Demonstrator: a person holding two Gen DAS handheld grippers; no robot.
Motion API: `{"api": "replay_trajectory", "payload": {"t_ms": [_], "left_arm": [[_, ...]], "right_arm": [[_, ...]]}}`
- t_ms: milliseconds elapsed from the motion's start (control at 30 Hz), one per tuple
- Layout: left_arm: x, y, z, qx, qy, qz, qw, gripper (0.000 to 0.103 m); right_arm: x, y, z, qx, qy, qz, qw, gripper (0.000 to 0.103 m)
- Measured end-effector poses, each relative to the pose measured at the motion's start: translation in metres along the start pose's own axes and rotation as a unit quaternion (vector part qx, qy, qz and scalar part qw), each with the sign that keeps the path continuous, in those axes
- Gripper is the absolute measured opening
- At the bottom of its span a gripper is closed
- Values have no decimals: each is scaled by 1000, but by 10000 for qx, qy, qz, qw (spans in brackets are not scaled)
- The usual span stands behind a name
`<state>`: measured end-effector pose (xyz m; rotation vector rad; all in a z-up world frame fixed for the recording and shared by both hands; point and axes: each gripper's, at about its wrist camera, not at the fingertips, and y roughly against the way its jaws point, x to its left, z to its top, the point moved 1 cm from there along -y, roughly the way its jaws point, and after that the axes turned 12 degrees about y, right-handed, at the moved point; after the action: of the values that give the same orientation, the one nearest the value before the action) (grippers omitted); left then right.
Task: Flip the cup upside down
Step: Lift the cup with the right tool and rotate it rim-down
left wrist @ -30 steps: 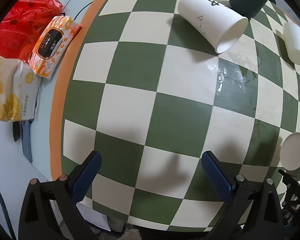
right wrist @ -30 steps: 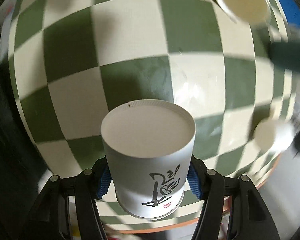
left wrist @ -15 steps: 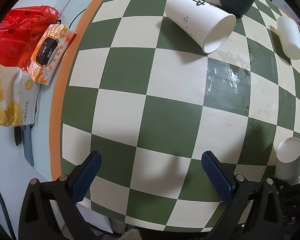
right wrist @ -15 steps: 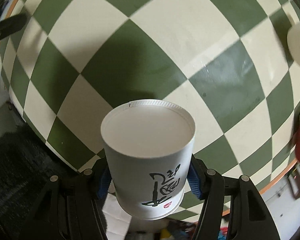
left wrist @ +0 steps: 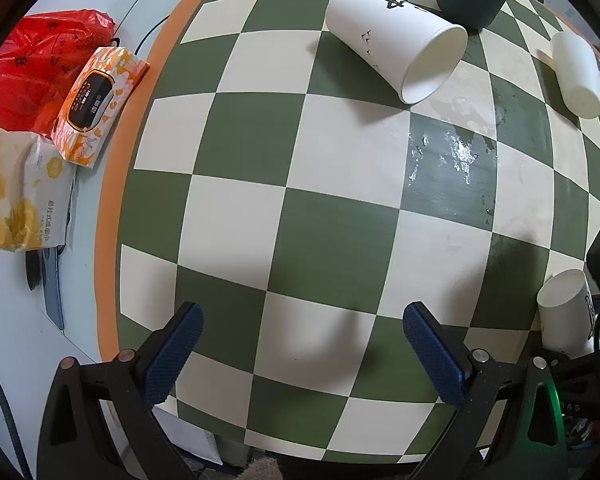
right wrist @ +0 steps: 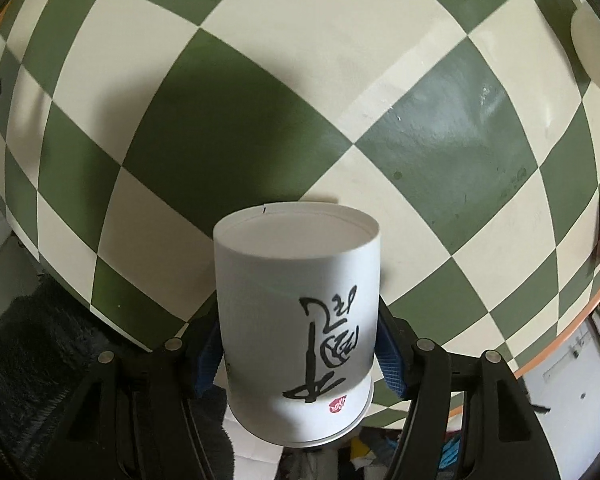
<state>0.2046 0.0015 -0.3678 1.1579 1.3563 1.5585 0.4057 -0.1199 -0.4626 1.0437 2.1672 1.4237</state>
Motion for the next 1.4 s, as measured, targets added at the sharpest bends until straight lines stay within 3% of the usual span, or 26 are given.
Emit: {"api": "replay_trajectory", "payload": {"t_ms": [100,433,767,867,1033,1200,1400], "left_arm": [[0,0,1,-12,-36,-7,10000,103],[-5,7,2,-100,-122,-39,9999,102],[-1,4,1,-70,-130,-34,9999,103],[1,1,1,-31,-116,-37,9999,103],[0,-1,3,-3,-141,-59,9999,103],[-6,2,3,-49,-240,-78,9997,103],[-15,5,3,-93,-364,-112,9992,103]], "right_arm": [[-7,6,3,-34,-106,121,9999,92],[-24,37,8,-270,-215,190,9992,93],[-25,23,15,-78,-408,215,9989,92],[-27,21,17,-129,-438,238,9987,86],[-30,13,7,-204,-538,305,9979,64],[-34,13,-7,-476,-692,348,9959,63],[-45,28,-30,-1151,-1024,388,9873,63]]}}
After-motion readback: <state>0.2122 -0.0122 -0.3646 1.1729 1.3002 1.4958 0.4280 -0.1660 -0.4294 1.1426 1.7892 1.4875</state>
